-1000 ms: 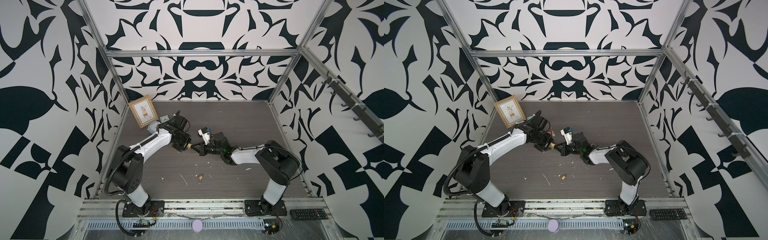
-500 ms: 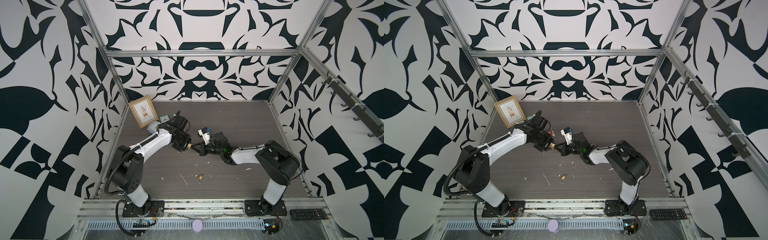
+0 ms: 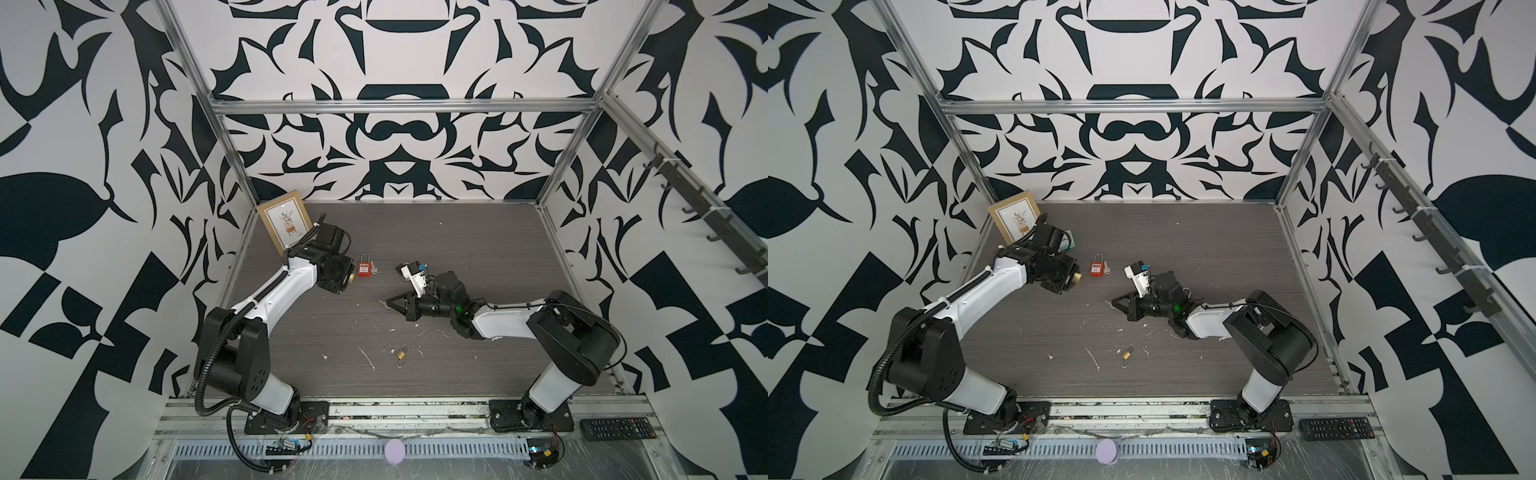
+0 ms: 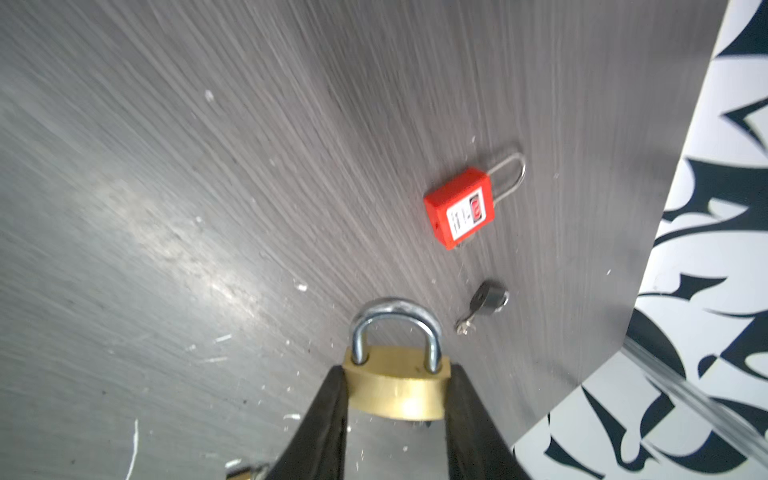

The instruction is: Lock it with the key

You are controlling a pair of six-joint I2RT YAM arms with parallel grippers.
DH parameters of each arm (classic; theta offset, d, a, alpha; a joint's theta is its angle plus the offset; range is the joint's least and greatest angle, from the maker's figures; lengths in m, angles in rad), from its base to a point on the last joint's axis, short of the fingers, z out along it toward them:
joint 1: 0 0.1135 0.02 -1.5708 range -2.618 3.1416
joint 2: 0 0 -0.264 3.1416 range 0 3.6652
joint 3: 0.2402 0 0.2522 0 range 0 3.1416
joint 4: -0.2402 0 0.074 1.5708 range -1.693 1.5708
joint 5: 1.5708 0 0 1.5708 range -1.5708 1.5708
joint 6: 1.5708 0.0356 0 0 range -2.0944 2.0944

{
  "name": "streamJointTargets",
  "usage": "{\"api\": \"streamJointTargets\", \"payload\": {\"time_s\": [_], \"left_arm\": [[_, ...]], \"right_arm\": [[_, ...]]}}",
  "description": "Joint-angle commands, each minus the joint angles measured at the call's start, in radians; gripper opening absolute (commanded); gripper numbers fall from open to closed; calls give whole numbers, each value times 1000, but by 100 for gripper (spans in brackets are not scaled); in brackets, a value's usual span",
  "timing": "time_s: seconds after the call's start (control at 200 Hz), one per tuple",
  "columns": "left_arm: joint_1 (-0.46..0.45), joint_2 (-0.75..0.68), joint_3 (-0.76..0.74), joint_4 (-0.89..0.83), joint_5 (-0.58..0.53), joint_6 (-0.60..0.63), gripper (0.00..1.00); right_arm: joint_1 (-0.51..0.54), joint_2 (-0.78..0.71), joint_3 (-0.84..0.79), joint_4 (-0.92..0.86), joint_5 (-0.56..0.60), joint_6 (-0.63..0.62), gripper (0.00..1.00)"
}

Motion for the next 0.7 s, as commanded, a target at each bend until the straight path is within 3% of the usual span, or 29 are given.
{"api": "streamJointTargets", "payload": {"time_s": [0.0,0.105,0.2,0.445,0.695], "left_arm": [[-12,-37,-14,-30,-70,35,0],[-16,-44,1,-31,-73,117,0],[-48,-27,33,-33,-60,238,0],[-291,126,172,-146,-57,549,0],[-481,320,269,-192,-44,761,0]], "right_arm": [[-10,-39,-4,-15,-20,-19,0],[-27,-76,-9,-63,7,-21,0],[-56,-143,4,-213,88,-40,0],[-140,-330,7,-561,302,-60,0],[-201,-443,-70,-636,382,-15,0]]}}
